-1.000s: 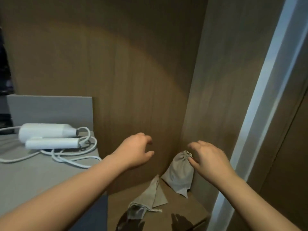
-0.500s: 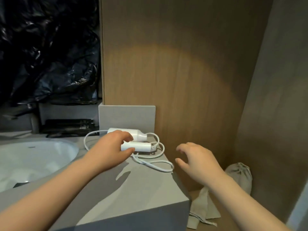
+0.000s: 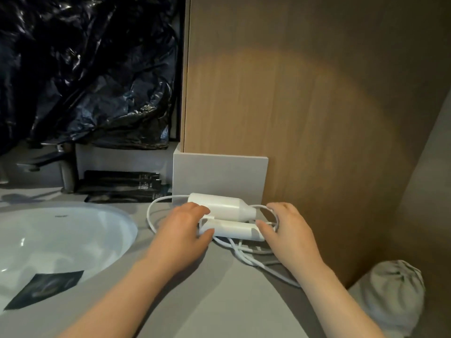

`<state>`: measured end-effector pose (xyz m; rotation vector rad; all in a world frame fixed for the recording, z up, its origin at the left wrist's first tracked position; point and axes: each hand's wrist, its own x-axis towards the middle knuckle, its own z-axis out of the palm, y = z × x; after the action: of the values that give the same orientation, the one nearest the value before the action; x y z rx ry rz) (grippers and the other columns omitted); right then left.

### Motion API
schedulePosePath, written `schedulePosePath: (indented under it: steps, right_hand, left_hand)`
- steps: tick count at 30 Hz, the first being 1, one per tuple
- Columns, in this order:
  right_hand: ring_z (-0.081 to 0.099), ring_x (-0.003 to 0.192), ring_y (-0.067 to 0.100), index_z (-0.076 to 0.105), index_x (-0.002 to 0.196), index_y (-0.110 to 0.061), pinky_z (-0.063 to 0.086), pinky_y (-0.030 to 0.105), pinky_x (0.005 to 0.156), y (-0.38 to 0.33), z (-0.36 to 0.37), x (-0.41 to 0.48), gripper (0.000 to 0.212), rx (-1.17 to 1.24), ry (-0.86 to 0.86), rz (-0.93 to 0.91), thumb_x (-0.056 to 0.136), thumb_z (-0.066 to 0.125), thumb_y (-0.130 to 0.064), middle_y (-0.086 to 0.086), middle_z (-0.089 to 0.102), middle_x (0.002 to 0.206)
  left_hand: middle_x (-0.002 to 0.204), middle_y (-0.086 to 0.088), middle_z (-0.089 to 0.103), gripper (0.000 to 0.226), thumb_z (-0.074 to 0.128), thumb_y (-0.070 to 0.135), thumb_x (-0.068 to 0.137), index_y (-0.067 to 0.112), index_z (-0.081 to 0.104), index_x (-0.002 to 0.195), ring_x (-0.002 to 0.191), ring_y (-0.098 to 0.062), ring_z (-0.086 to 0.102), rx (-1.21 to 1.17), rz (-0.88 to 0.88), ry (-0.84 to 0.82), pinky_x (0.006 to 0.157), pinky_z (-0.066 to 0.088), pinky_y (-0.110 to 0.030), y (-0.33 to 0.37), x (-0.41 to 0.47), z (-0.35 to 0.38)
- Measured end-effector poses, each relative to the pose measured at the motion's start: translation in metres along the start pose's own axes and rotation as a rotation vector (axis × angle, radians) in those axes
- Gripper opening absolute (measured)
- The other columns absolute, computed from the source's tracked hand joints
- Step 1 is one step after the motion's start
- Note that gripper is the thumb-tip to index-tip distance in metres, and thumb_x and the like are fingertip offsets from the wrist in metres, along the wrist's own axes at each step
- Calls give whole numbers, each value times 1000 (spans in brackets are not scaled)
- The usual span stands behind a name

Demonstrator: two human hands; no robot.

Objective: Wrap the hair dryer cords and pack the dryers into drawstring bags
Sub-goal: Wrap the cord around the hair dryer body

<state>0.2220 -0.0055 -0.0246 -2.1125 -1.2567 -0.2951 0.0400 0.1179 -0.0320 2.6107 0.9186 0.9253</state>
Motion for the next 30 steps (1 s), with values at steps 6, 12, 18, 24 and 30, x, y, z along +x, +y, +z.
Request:
schedulePosePath:
  steps: [6, 12, 18, 24, 30]
  right_hand:
    - [57, 89, 9, 56, 127, -22, 51, 24, 83, 2, 21, -8, 38, 179, 32, 119, 91, 61, -34, -6, 47, 129]
    - [63, 73, 7, 74, 91, -26, 55, 23, 61, 0, 15, -20, 11, 523, 136, 36, 90, 64, -21, -13, 68, 79]
    - [68, 74, 12, 73, 91, -32, 61, 34, 69, 0, 13, -23, 16, 658, 90, 35, 90, 62, -20, -16, 70, 76]
    - [69, 81, 9, 71, 93, -38, 61, 32, 71, -2, 11, -25, 24, 708, 54, 14, 91, 61, -17, -15, 73, 85]
    - [69, 90, 5, 71, 113, -25, 58, 22, 66, -3, 11, -24, 25, 835, 48, 44, 91, 61, -17, -10, 74, 101]
  left_hand:
    - [125, 6, 57, 46, 67, 35, 85, 22, 57, 128, 114, -15, 53, -60, 47, 34, 89, 39, -21, -5, 3, 7]
    - [126, 11, 55, 53, 73, 41, 80, 26, 57, 128, 114, -10, 51, -84, 71, 20, 89, 36, -17, -4, -2, 9]
    - [115, 14, 60, 52, 81, 43, 70, 30, 64, 118, 110, -7, 50, -80, 116, -96, 90, 37, -18, -12, -2, 9]
    - [100, 11, 58, 36, 81, 33, 72, 29, 68, 105, 98, -13, 51, -50, 164, -85, 82, 43, -26, -20, 5, 15]
    - [100, 3, 59, 33, 63, 41, 79, 22, 67, 107, 90, -24, 54, 77, 286, -8, 75, 47, -37, -26, 6, 17]
